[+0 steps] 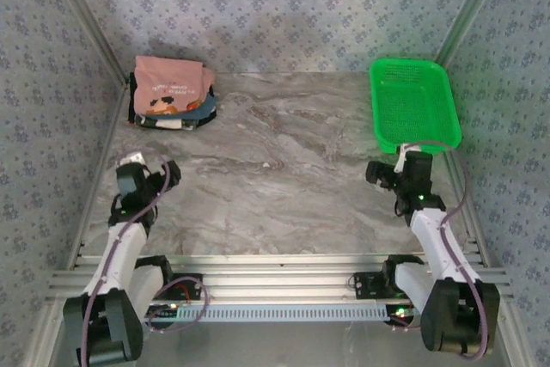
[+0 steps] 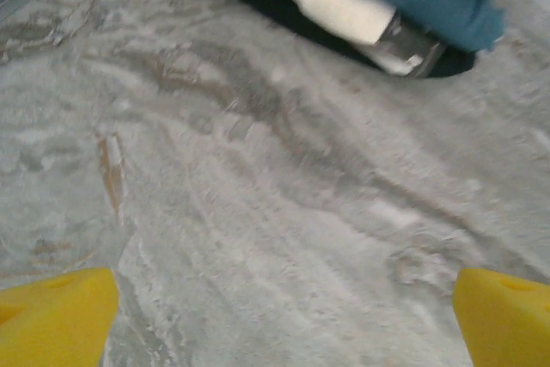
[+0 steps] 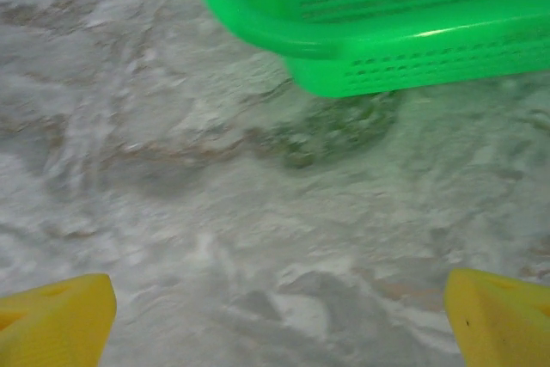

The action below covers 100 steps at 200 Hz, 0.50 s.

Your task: Fold and stack the t-shirts

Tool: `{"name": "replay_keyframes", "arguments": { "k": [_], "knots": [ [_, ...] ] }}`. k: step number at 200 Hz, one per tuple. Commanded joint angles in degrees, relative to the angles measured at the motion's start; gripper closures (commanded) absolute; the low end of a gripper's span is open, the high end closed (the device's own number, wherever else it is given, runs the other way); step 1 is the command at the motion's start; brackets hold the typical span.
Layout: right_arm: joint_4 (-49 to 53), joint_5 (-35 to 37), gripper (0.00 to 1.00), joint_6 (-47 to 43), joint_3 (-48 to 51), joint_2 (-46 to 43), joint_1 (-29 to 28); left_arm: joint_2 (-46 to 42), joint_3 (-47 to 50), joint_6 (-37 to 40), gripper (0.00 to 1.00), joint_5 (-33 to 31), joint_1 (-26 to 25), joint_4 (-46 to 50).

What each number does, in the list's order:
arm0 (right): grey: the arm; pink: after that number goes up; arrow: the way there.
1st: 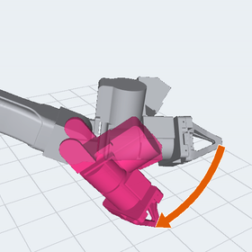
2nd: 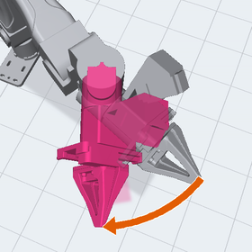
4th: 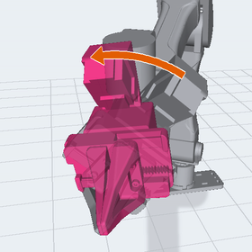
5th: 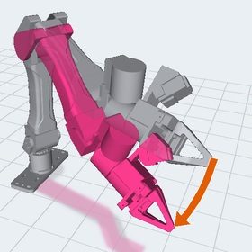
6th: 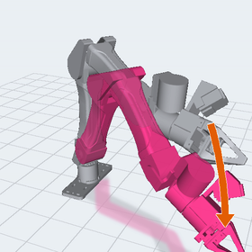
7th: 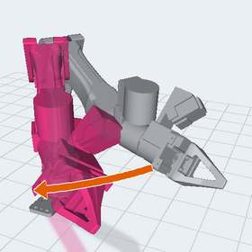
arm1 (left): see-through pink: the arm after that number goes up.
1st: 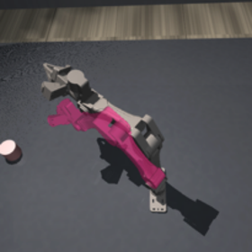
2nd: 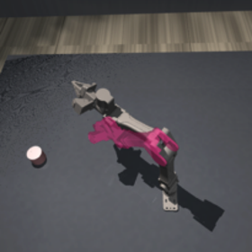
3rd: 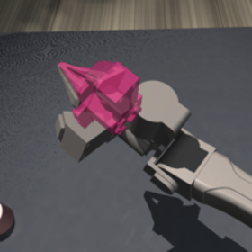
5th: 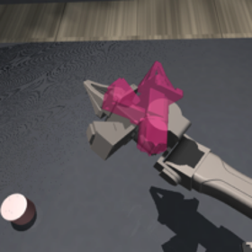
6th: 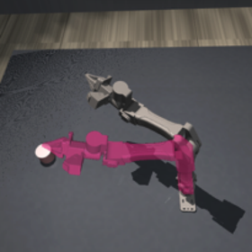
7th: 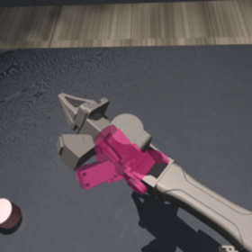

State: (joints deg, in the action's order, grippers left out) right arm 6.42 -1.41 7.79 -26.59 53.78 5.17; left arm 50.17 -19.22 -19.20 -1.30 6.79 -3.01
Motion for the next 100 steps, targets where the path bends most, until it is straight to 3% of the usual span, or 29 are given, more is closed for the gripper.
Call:
{"name": "replay_keyframes", "arguments": {
  "k": [1, 34, 44, 59, 66, 74, 87, 100],
  "knots": [
    [-20.05, 1.94, 0.00, -1.16, 5.25, 0.30, 3.00, 5.72, 3.12, 2.06, 0.00, -6.21, -0.36, -23.37],
    [-38.08, 0.51, 0.00, 1.39, 9.89, 12.11, 3.94, 23.25, 1.86, 5.90, 0.00, -5.37, -1.28, -38.36],
    [-42.68, 1.44, 0.00, 2.16, 10.05, 16.21, 3.81, 24.88, -1.26, 8.71, 0.00, -2.62, -1.19, -35.08],
    [-46.55, 2.85, 0.00, 1.32, 7.85, 21.13, 3.11, 29.35, 0.39, 12.17, 0.00, -2.22, -1.82, -44.77],
    [-43.34, 2.39, 0.00, -0.30, 5.18, 22.61, 2.76, 32.32, -0.03, 12.26, 0.00, -2.29, -1.81, -47.13],
    [-44.56, 2.85, 0.00, -2.40, 3.99, 24.73, 1.85, 34.38, -1.11, 14.52, 0.00, 0.24, -2.93, -46.49],
    [-50.64, 5.66, 0.00, -4.76, 4.76, 28.77, -0.61, 39.00, -1.86, 16.02, 0.00, -1.18, -4.58, -51.13],
    [-51.11, 7.57, 0.00, -8.08, 2.88, 32.89, -4.03, 37.19, -3.10, 15.28, 0.00, -2.16, -4.33, -45.26]
  ]
}}
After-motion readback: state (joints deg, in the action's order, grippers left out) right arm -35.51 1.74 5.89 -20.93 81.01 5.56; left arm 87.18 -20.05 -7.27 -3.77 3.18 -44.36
